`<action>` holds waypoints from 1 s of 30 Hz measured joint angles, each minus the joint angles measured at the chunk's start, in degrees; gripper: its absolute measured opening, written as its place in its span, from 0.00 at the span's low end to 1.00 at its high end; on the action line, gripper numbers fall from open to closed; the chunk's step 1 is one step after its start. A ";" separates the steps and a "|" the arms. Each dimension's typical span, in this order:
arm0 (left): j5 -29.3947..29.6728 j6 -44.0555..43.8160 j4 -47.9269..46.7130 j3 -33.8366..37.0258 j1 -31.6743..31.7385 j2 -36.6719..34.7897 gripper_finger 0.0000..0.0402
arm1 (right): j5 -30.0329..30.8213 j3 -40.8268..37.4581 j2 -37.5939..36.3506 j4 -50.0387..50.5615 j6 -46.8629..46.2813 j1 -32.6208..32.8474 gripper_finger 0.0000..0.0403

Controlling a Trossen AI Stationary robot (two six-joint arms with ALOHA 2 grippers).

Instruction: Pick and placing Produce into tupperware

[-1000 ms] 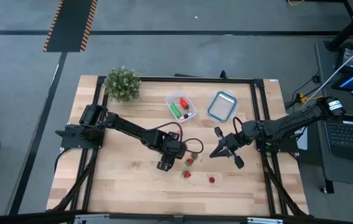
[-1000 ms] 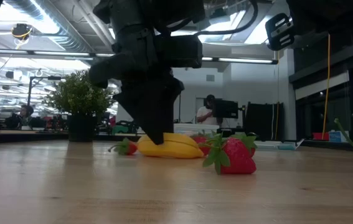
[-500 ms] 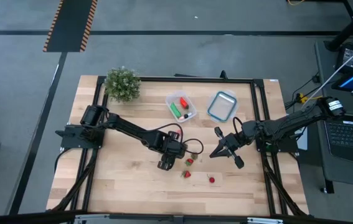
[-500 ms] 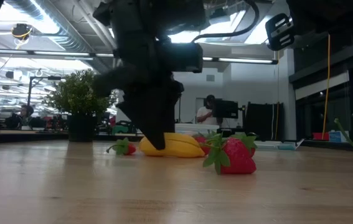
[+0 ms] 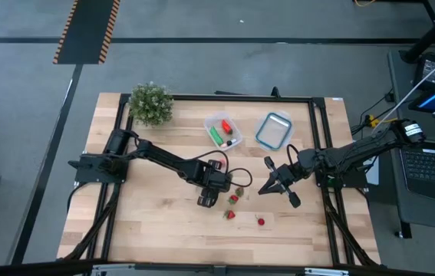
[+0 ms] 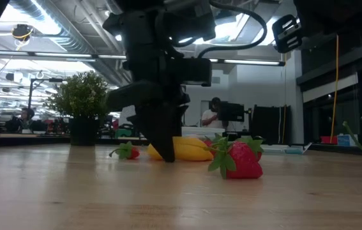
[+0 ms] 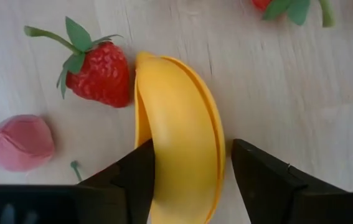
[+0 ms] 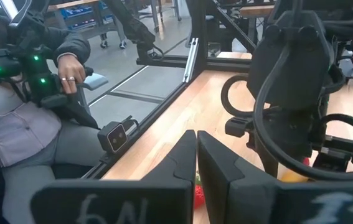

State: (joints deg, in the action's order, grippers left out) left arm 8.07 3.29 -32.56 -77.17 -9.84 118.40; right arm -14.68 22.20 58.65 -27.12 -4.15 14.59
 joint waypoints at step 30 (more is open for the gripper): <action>2.29 1.30 -7.24 0.64 -0.23 -9.61 0.30 | 0.00 0.00 0.51 2.59 -0.11 0.00 0.04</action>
State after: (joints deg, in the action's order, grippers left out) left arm 10.37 4.59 -39.80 -76.53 -10.07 108.79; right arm -14.68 22.20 59.16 -24.53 -4.26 14.60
